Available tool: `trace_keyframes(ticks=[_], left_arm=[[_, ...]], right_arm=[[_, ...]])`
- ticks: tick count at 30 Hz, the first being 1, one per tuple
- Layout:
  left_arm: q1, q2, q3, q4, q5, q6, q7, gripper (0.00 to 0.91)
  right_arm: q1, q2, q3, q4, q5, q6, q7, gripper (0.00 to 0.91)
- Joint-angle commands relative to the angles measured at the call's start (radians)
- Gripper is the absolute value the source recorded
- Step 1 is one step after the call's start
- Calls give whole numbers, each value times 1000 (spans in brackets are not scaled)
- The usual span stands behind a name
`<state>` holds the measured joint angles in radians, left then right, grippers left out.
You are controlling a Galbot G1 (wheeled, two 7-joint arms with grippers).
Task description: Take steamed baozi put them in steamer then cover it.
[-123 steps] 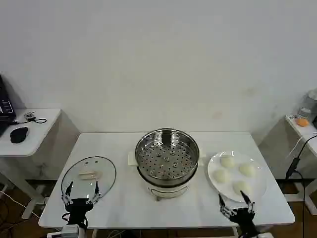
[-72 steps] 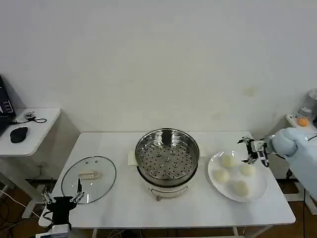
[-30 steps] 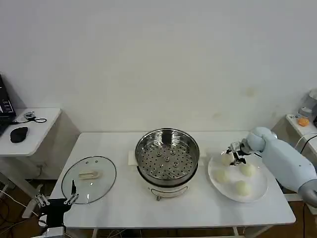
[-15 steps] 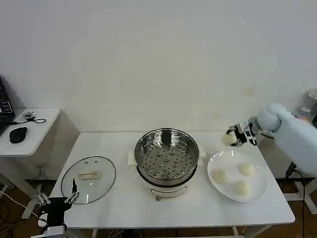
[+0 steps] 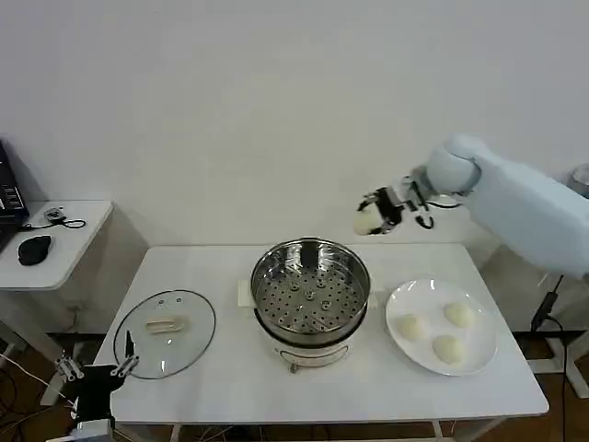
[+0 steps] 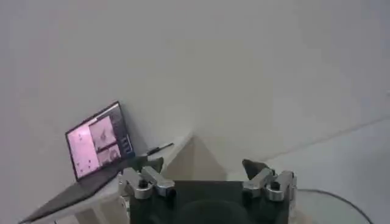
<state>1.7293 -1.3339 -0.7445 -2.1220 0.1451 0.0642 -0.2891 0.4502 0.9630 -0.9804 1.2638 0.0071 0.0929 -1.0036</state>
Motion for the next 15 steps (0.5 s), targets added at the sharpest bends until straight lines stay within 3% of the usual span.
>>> trace_keyframes(ticks=[1,6,15], left_arm=[[1,0,-3,2,-1,0,0,907],[4,-8,-9,3,-1,-1,-3,907],[12,-17,-11,3,0,-2,-6,907]], right_arm=[[65,133,-89,3,28,37,7,635],[37,171,-125,5,10,92,18,635],[-46,175,-142,-23,-198,235,77,635]])
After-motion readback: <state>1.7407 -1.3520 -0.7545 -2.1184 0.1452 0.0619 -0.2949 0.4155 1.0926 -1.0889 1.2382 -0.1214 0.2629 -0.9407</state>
